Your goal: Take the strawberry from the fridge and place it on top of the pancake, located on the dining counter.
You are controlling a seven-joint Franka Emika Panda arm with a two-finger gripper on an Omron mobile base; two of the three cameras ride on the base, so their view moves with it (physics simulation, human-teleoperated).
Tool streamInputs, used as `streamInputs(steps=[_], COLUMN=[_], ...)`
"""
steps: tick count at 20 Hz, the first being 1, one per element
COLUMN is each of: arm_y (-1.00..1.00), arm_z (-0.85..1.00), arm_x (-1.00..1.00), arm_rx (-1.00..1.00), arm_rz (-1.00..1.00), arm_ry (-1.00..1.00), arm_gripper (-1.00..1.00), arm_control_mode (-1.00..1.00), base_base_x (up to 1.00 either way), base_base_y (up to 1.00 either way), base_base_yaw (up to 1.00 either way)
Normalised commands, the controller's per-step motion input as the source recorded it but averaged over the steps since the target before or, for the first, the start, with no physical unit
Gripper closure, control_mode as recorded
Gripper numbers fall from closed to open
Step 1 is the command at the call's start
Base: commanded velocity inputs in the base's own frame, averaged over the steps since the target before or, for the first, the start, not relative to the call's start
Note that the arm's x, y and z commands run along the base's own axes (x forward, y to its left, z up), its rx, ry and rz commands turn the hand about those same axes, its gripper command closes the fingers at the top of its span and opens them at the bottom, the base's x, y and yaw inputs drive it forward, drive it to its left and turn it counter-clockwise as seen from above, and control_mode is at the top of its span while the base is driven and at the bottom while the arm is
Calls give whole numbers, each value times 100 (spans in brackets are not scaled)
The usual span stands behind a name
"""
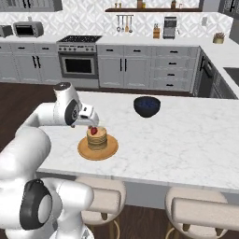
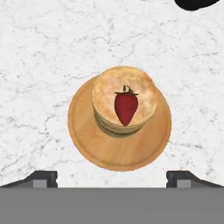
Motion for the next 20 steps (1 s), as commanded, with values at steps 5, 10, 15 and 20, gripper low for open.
streamInputs(steps=[5, 10, 15, 20], arm_y=[84, 100, 100, 82], arm_z=[3, 1, 0, -8], arm_x=[-100, -100, -76, -15], arm_rx=[-6, -11, -14, -7], arm_rz=[6, 14, 24, 19], arm_ry=[0, 4, 2, 24], arm_gripper=[-100, -100, -100, -100], arm_control_mode=[-100, -100, -100, -100], base_base_x=[0, 0, 0, 0], base_base_y=[0, 0, 0, 0], base_base_yaw=[0, 0, 0, 0])
